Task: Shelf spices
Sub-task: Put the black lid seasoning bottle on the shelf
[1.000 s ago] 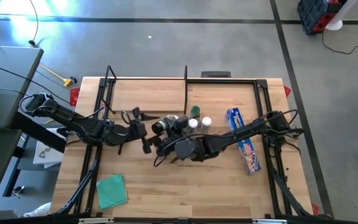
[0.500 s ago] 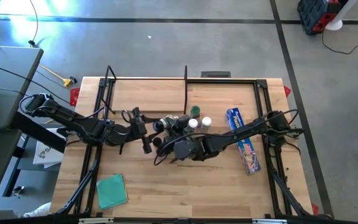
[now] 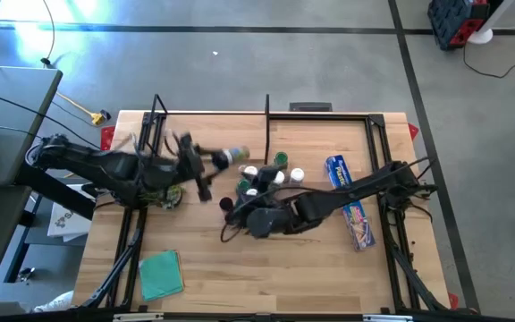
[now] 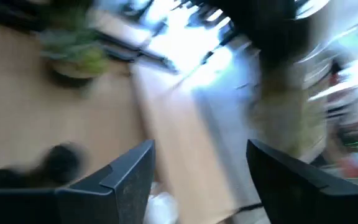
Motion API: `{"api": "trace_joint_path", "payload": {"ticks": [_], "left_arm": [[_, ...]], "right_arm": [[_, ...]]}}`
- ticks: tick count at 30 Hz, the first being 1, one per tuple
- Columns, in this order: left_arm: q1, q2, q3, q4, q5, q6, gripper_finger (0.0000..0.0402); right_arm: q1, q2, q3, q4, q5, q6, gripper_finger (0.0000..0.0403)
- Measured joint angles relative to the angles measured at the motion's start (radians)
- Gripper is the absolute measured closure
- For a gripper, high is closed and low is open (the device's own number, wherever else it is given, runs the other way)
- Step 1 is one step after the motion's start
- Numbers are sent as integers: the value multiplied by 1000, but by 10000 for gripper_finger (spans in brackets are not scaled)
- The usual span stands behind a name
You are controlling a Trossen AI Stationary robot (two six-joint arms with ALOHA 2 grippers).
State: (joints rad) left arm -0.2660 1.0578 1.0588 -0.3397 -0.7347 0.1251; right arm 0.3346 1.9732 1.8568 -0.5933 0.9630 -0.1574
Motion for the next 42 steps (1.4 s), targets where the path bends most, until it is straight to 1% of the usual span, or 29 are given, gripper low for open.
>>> {"api": "trace_joint_path", "payload": {"ticks": [2,3,6,7,9,12,14,16,18,20,23,28,32,35,38,42], "left_arm": [[40,6,81,-146,6,0,202],[64,16,116,-202,25,5,202],[163,36,187,-307,99,60,202],[202,42,205,-324,143,84,202],[300,61,233,-354,265,138,202],[453,120,253,-413,441,183,202],[544,168,257,-433,533,235,202],[613,212,260,-431,614,322,202],[659,263,260,-431,691,442,202],[691,313,259,-447,729,550,202],[730,378,259,-466,754,695,202],[764,481,259,-573,752,936,202],[772,513,259,-679,728,1108,202],[776,521,259,-727,675,1161,202],[782,520,259,-777,654,1186,202],[784,520,259,-781,620,1114,202]], "right_arm": [[-2,0,52,-140,-62,118,145],[0,0,73,-206,-76,161,142],[23,-2,97,-370,-77,279,140],[34,-3,97,-425,-81,328,140],[54,-3,95,-538,-101,429,140],[79,-4,70,-655,-133,548,140],[93,-4,38,-696,-166,605,139],[106,-4,4,-713,-219,642,139],[118,-5,-32,-695,-269,655,139],[129,-6,-79,-649,-312,651,139],[139,-4,-141,-601,-345,649,139],[140,-4,-220,-551,-392,655,139],[134,-4,-252,-509,-409,647,139],[125,-4,-270,-471,-416,634,139],[112,-4,-281,-417,-416,608,139],[95,-4,-285,-354,-417,566,139]]}}
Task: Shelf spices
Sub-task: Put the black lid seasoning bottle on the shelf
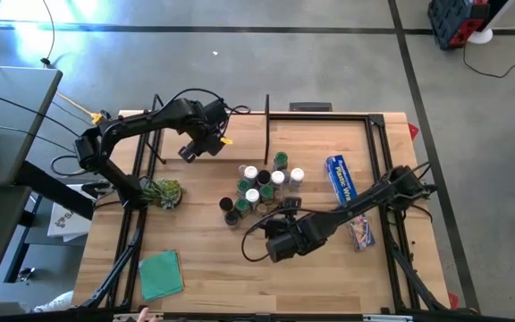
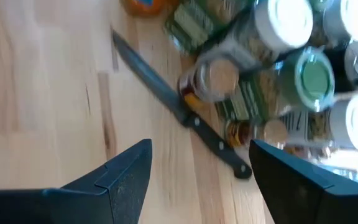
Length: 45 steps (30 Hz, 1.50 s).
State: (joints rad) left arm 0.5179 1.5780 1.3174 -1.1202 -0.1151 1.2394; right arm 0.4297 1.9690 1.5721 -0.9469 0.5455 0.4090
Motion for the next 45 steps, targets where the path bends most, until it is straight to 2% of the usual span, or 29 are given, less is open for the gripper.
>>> {"api": "trace_joint_path", "payload": {"ticks": [6,12,20,26,31,35,45], "left_arm": [[-1,0,0,-1,-7,-81,177],[-1,0,0,-1,-3,-159,186],[41,0,0,40,169,-176,200],[121,0,0,65,183,-235,199],[164,0,0,77,201,-364,196],[173,0,-1,75,207,-437,183],[176,0,-1,75,207,-500,162]], "right_arm": [[-19,0,0,58,1,-50,139],[-20,0,0,62,0,-50,139],[-17,0,0,62,0,-22,139],[-2,0,1,62,-2,7,139],[-2,0,1,62,-5,28,139],[-2,0,1,62,-5,17,139],[-1,0,1,73,-5,13,139]]}}
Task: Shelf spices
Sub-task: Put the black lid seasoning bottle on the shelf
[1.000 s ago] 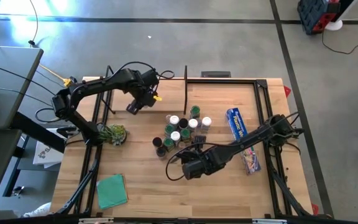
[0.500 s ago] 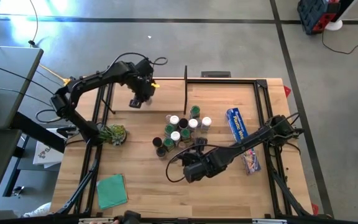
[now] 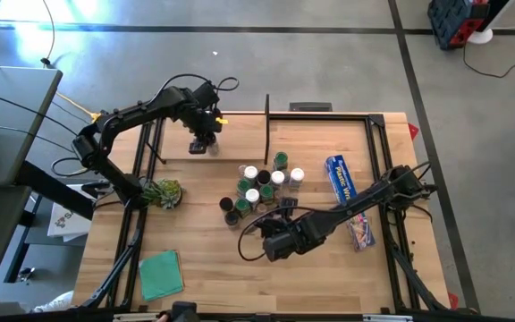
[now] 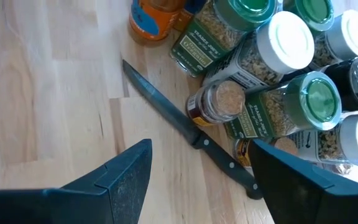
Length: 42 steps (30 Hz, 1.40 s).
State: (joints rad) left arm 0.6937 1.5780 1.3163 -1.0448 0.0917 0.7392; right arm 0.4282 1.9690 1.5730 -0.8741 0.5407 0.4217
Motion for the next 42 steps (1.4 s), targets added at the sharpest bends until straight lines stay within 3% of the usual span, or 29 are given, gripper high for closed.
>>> {"api": "trace_joint_path", "payload": {"ticks": [13,17,21,24,35,42], "left_arm": [[0,-23,0,14,-91,-29,160],[0,-23,0,9,-221,-37,160],[7,-23,0,52,-356,-140,160],[17,-24,0,35,-398,-189,160],[127,-7,0,149,-424,-391,167],[198,59,0,135,-358,-551,244]], "right_arm": [[-3,0,0,0,0,-4,139],[-3,0,0,1,0,-13,139],[-3,0,0,0,1,-12,139],[-3,0,0,1,1,-12,139],[-3,0,0,0,4,-11,139],[-3,0,0,0,3,-4,139]]}}
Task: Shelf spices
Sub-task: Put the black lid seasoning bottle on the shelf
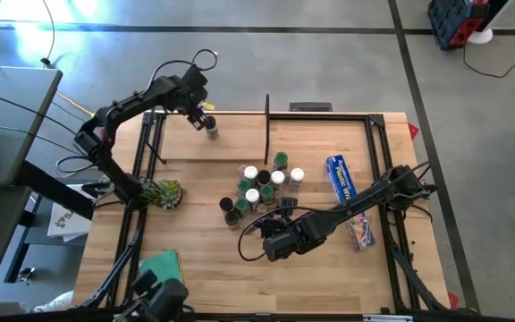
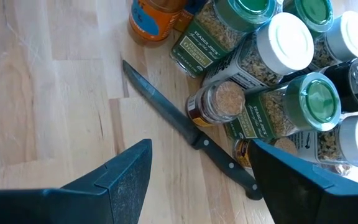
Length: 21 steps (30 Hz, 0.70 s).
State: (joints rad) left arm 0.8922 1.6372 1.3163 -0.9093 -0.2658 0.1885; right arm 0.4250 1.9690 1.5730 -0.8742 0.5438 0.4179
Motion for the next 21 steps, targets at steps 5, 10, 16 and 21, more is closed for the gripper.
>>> {"api": "trace_joint_path", "payload": {"ticks": [5,10,16,21], "left_arm": [[-12,47,0,33,38,-46,321],[-36,56,0,41,98,-48,376],[-89,51,0,61,133,-58,399],[-160,51,0,75,135,-78,397]], "right_arm": [[-7,0,0,0,-3,-7,139],[-7,0,0,-4,-3,-17,139],[-20,0,0,-3,-3,-33,139],[-22,0,0,-2,-6,-26,139]]}}
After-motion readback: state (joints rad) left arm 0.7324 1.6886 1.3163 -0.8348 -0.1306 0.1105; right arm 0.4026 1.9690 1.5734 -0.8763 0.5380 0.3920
